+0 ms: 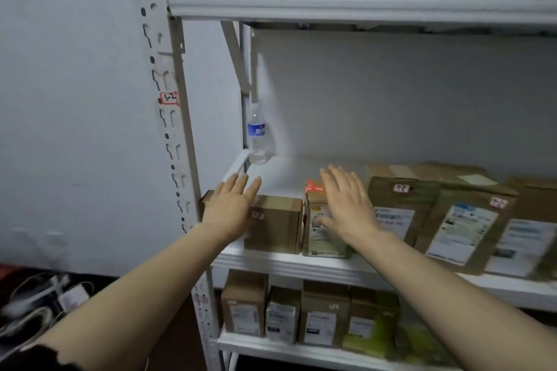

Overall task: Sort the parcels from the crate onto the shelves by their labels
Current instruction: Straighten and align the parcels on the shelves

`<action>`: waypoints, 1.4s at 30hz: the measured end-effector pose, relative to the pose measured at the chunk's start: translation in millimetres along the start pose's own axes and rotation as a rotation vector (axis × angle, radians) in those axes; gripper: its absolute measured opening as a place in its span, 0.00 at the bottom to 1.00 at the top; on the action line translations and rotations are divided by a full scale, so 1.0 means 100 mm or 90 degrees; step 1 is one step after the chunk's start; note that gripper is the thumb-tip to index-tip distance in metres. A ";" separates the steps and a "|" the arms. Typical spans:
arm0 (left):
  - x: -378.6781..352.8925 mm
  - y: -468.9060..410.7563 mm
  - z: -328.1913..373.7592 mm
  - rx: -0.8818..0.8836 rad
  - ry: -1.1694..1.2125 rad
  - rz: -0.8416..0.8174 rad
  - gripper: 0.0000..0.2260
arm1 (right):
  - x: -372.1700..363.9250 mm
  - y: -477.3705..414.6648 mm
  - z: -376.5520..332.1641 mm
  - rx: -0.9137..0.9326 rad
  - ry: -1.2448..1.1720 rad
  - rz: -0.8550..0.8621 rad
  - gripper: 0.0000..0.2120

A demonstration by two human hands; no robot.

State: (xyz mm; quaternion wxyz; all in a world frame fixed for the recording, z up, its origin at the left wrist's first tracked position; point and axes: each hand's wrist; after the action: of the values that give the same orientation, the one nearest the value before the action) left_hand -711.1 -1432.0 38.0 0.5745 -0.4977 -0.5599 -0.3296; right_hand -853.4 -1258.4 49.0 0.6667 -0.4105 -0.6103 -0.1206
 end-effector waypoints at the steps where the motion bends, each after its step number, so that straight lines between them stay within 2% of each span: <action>1: -0.05 0.00 0.01 -0.004 -0.004 -0.016 0.39 | -0.05 0.01 0.01 -0.004 0.006 -0.014 0.46; 6: -0.25 -0.01 0.09 -0.009 -0.019 -0.015 0.40 | -0.25 0.06 0.02 -0.003 0.043 -0.030 0.46; 12: -0.38 0.01 0.16 0.006 -0.055 0.050 0.32 | -0.43 0.08 -0.01 -0.033 0.036 -0.003 0.43; 18: -0.47 -0.03 0.13 0.006 -0.044 0.066 0.33 | -0.53 0.06 -0.03 -0.033 0.043 0.028 0.43; 27: -0.48 -0.12 0.08 -0.010 -0.017 0.071 0.33 | -0.56 -0.01 -0.10 -0.056 0.051 0.019 0.43; 34: -0.47 -0.09 0.06 -0.020 -0.006 0.071 0.38 | -0.51 0.01 -0.13 -0.058 0.044 0.013 0.45; 38: -0.39 -0.06 0.16 -0.042 0.004 0.092 0.46 | -0.34 0.15 -0.13 -0.028 -0.001 0.096 0.49; 42: -0.35 -0.06 0.51 -0.109 0.059 0.218 0.44 | -0.33 0.43 0.10 -0.054 -0.085 0.195 0.42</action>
State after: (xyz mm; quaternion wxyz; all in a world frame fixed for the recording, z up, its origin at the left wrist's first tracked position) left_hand -737.9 -1392.3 -1.5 0.6030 -0.6168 -0.4100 -0.2963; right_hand -839.7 -1235.1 1.0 0.6172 -0.5336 -0.5780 -0.0158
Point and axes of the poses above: each hand's wrist, its own y-axis away from the middle knuckle, its own x-axis out of the back of the hand, z = x × y, and after that the axes turned 13 degrees about -x, right-handed
